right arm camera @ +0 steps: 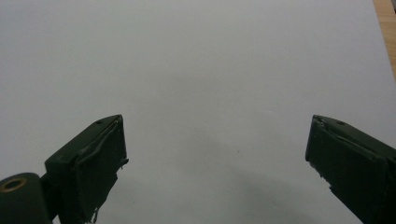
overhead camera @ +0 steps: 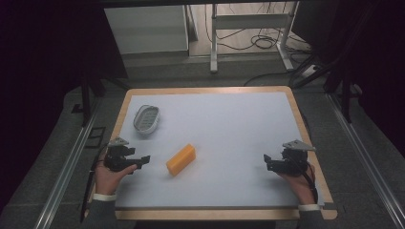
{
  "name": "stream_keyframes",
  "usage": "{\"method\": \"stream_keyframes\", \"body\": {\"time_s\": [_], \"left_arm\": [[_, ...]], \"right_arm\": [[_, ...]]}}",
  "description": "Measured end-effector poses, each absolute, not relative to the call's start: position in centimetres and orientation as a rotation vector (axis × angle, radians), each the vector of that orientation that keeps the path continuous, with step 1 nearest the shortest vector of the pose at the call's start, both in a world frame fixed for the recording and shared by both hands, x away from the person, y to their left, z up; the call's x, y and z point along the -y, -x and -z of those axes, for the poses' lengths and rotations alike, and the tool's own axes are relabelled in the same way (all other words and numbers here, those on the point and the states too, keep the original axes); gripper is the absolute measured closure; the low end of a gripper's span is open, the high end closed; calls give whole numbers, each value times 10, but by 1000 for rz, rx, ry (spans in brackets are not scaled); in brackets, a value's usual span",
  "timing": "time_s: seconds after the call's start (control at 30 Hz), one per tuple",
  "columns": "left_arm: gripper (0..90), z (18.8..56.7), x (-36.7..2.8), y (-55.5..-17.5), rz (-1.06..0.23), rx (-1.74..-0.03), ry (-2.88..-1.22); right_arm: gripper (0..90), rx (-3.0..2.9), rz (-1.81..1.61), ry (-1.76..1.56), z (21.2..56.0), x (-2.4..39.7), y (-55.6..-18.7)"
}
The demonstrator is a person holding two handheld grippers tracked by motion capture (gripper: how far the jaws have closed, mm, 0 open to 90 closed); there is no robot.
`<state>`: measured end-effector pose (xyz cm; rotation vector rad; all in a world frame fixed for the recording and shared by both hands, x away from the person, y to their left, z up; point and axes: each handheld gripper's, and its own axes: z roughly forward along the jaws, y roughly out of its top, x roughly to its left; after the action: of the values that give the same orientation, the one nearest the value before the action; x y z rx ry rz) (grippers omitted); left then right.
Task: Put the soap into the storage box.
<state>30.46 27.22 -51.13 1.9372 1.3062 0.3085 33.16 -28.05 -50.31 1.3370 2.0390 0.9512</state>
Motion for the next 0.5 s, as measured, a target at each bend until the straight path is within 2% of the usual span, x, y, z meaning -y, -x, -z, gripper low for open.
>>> {"method": "stream_keyframes", "body": {"time_s": [0.5], "left_arm": [[204,494,-270,-306,-341,-1303,-2039]], "right_arm": [[60,-2026,-959,-1343,500,287,-325]]}}
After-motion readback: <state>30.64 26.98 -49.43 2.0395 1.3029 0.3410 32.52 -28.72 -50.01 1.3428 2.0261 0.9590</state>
